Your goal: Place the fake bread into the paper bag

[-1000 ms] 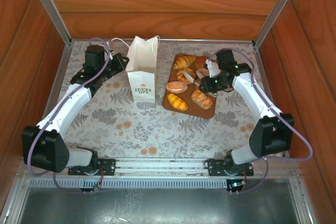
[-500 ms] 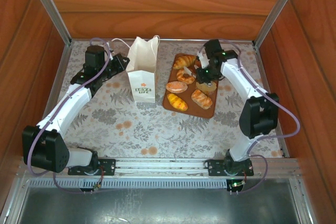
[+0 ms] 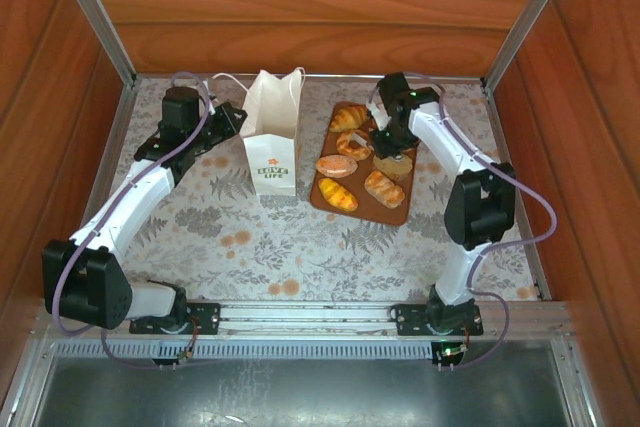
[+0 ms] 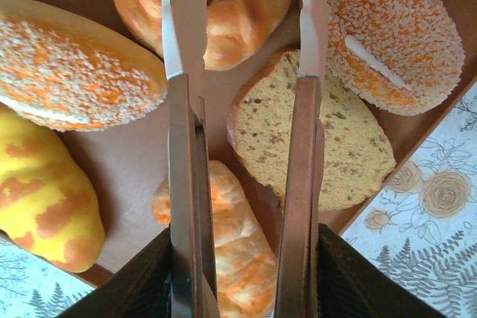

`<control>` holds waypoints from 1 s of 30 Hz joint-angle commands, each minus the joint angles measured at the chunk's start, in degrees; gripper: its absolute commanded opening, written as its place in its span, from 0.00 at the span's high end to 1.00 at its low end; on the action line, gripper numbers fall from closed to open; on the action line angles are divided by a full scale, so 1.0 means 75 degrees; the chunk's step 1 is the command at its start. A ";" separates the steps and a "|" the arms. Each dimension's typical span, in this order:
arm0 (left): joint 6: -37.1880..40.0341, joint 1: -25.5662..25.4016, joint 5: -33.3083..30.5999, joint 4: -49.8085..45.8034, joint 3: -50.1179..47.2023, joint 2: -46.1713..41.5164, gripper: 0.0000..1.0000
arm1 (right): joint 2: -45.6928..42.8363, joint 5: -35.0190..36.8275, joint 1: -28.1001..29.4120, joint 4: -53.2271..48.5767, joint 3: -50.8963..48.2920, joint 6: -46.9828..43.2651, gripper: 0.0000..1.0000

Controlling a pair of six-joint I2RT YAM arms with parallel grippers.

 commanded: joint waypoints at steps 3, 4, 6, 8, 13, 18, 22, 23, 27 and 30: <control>0.0077 0.0043 0.0016 -0.0118 -0.0113 0.0017 1.00 | 0.0263 0.0306 0.0068 -0.0389 0.0384 -0.0505 0.54; 0.0076 0.0041 0.0004 -0.0135 -0.0102 0.0026 1.00 | 0.0305 0.0393 0.0085 -0.0402 0.0428 -0.0560 0.54; 0.0100 0.0041 0.0000 -0.0157 -0.0088 0.0047 1.00 | 0.0405 0.0542 0.0103 -0.0444 0.0518 -0.0743 0.54; 0.0111 0.0042 -0.0008 -0.0213 -0.0046 0.0064 1.00 | 0.0561 0.0790 0.0137 -0.0576 0.0646 -0.0925 0.54; 0.0146 0.0041 -0.0065 -0.0262 -0.0020 0.0040 1.00 | 0.0957 0.1148 0.0176 -0.0911 0.1080 -0.1067 0.54; 0.0170 0.0044 -0.0079 -0.0304 -0.0002 0.0035 1.00 | 0.1214 0.1119 0.0262 -0.0964 0.1438 -0.1099 0.53; 0.0175 0.0048 -0.0083 -0.0315 -0.0005 0.0035 1.00 | 0.1462 0.1105 0.0314 -0.1130 0.1771 -0.1076 0.53; 0.0170 0.0041 -0.0079 -0.0313 -0.0007 0.0035 1.00 | 0.1520 0.1116 0.0315 -0.1196 0.1845 -0.1059 0.53; 0.0180 0.0047 -0.0101 -0.0328 -0.0006 0.0016 1.00 | 0.1714 0.1234 0.0349 -0.1705 0.2173 -0.0917 0.54; 0.0183 0.0048 -0.0102 -0.0327 0.0020 0.0017 1.00 | 0.1581 0.1223 0.0361 -0.1812 0.2169 -0.0896 0.63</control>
